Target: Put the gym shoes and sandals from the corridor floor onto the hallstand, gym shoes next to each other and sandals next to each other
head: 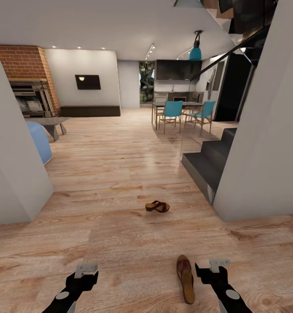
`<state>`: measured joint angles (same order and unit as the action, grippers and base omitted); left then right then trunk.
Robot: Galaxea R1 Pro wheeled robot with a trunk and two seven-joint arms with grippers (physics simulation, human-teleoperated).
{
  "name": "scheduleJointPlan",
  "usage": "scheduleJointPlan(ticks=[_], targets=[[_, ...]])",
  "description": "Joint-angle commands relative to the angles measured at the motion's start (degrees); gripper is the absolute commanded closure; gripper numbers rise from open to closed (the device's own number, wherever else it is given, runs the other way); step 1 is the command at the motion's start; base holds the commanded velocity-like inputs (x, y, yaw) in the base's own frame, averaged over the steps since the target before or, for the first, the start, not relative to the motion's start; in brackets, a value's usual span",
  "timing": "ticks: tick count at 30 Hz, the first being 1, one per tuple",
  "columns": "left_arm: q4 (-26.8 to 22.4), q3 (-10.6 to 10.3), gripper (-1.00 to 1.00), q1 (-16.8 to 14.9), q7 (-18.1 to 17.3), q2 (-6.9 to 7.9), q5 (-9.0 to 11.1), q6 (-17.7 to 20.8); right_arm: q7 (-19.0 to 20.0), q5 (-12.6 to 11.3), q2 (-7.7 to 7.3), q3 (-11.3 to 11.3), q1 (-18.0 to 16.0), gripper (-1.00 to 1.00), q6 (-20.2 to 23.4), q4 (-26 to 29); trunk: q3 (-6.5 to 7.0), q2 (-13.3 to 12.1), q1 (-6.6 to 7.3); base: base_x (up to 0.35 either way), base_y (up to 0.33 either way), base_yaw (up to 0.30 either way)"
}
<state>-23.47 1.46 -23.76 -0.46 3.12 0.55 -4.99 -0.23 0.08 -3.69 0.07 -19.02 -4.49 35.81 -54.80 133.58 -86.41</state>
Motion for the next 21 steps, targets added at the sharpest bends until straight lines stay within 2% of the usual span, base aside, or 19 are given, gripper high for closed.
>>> scheduleJointPlan(ticks=[1,6,14,21], targets=[[0.02,0.12,-1.00,-0.32,-0.05,-0.06,0.06,-0.07,-0.03,0.01,0.01,0.01,-0.03,-1.00,-0.17,-0.03,-0.25,0.43,-0.21,0.000,0.000,0.000],[0.00,0.07,-1.00,-2.56,-0.06,-0.10,0.05,1.58,-0.03,0.06,0.12,0.01,-0.04,-1.00,-0.17,-0.05,-1.28,2.44,-1.31,0.000,0.000,0.000],[-0.09,-0.01,-1.00,-8.26,-0.19,-0.32,0.00,8.13,-0.03,0.01,0.25,0.01,-0.05,-1.00,-0.14,0.01,-3.31,5.65,-3.07,0.000,0.000,0.000],[-0.12,-0.12,-1.00,-10.33,-0.16,-0.71,0.03,8.95,-0.03,0.01,0.26,0.01,-0.04,-1.00,-0.09,0.05,-5.19,8.46,-4.61,0.000,0.000,0.000]])
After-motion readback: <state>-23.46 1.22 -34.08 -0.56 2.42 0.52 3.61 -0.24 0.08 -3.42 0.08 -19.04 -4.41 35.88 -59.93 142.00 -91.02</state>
